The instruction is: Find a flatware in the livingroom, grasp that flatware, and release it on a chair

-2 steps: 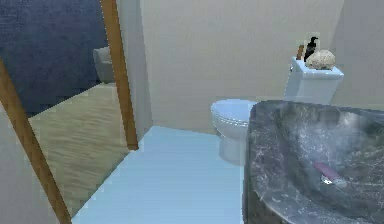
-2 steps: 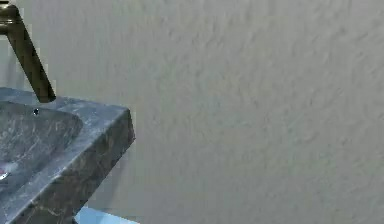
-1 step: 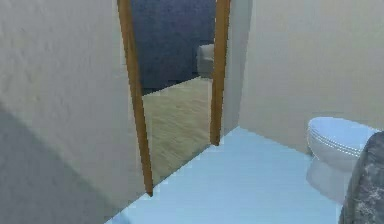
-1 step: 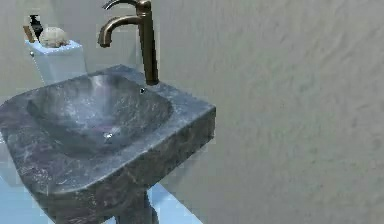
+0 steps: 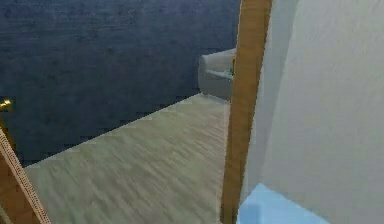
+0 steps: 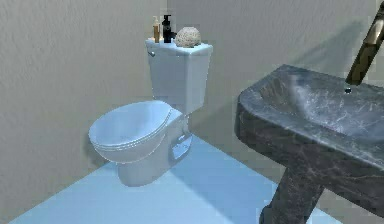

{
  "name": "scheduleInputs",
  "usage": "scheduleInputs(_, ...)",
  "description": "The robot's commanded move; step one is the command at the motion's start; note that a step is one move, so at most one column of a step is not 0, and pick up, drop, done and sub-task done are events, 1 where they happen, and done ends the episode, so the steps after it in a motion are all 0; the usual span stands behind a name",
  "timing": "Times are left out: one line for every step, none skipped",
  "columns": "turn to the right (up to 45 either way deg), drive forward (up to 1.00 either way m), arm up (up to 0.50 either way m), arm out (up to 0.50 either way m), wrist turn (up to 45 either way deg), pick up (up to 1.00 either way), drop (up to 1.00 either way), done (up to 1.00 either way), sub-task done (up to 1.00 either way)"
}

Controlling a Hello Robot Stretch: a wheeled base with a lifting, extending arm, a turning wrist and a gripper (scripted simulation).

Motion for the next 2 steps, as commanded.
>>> scheduleInputs(-15.0,0.0,0.0,0.0,0.0,0.0,0.0,0.0,0.0)
scheduleInputs(0.0,0.2,0.0,0.0,0.0,0.0,0.0,0.0,0.0)
